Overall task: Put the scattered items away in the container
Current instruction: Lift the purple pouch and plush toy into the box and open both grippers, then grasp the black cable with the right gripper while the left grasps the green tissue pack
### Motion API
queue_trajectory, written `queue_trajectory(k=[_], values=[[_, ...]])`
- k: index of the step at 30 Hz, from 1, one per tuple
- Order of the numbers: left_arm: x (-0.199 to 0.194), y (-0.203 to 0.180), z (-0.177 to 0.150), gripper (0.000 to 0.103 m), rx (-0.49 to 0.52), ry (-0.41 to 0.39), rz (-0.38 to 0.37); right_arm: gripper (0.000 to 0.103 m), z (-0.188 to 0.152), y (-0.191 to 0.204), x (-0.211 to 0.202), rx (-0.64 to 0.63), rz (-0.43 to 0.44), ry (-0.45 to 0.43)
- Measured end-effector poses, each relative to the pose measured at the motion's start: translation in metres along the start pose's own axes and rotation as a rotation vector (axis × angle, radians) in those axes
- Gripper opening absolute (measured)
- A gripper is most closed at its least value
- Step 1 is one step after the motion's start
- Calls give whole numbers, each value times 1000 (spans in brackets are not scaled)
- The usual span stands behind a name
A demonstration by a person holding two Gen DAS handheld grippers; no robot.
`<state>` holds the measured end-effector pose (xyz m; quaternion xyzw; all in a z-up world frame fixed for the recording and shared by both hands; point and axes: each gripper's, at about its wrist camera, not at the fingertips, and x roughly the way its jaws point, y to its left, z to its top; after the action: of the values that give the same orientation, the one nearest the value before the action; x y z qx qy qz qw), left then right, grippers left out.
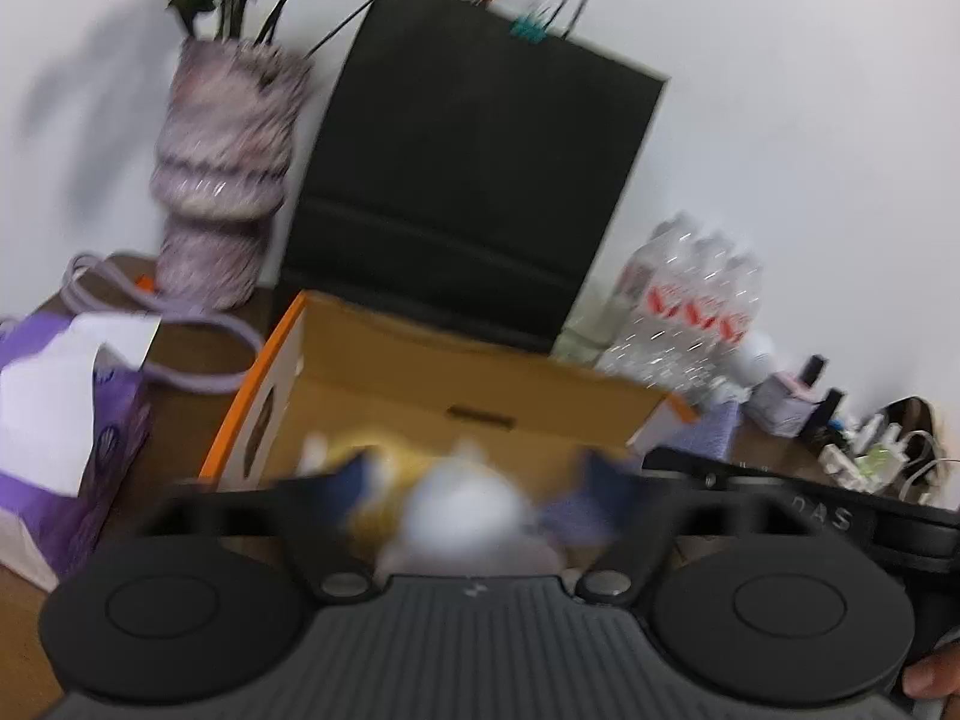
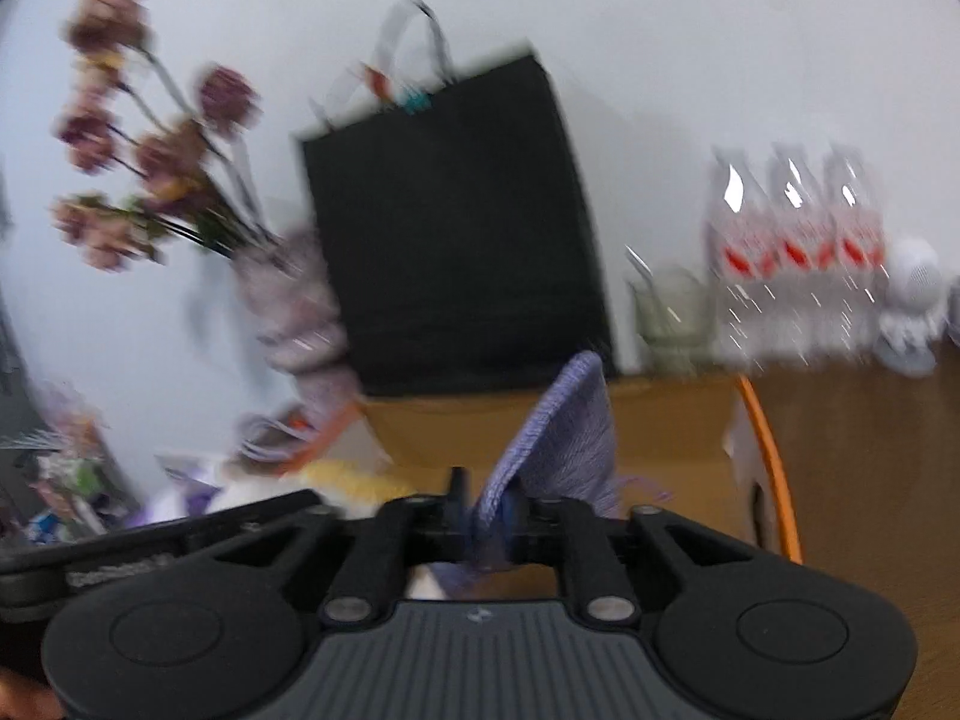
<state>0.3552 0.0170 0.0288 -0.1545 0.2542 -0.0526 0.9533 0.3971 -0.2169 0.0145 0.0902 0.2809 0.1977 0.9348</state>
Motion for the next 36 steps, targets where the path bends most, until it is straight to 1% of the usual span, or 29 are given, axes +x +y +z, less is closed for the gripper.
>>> queue_trajectory(k=[1,2,5,6,8,14,19,25,29,36], values=[[0,1,-2,103,-4,-11,10,77,-2,-5,6,23,-15,34],[-1,2,-3,103,0,-18,11,98,-4,-11,10,47,-17,58],[-2,2,-5,103,14,-18,28,99,-14,-18,10,61,-7,71],[-2,2,-5,103,16,-19,33,102,-17,-18,8,52,-18,63],[-2,2,-6,103,17,-19,35,103,-19,-17,4,24,-50,62],[-1,0,-6,103,19,-15,46,103,-17,-20,-2,12,-54,78],[-8,-1,-4,103,23,-35,50,103,-14,-19,-7,1,-69,60],[-29,2,-1,103,19,-72,43,103,-16,-20,-24,-11,-91,30],[-48,11,-1,103,25,-98,52,103,-20,-26,-37,-14,-111,22],[-77,34,-13,103,81,-84,119,103,-42,-32,-64,-64,-170,27]])
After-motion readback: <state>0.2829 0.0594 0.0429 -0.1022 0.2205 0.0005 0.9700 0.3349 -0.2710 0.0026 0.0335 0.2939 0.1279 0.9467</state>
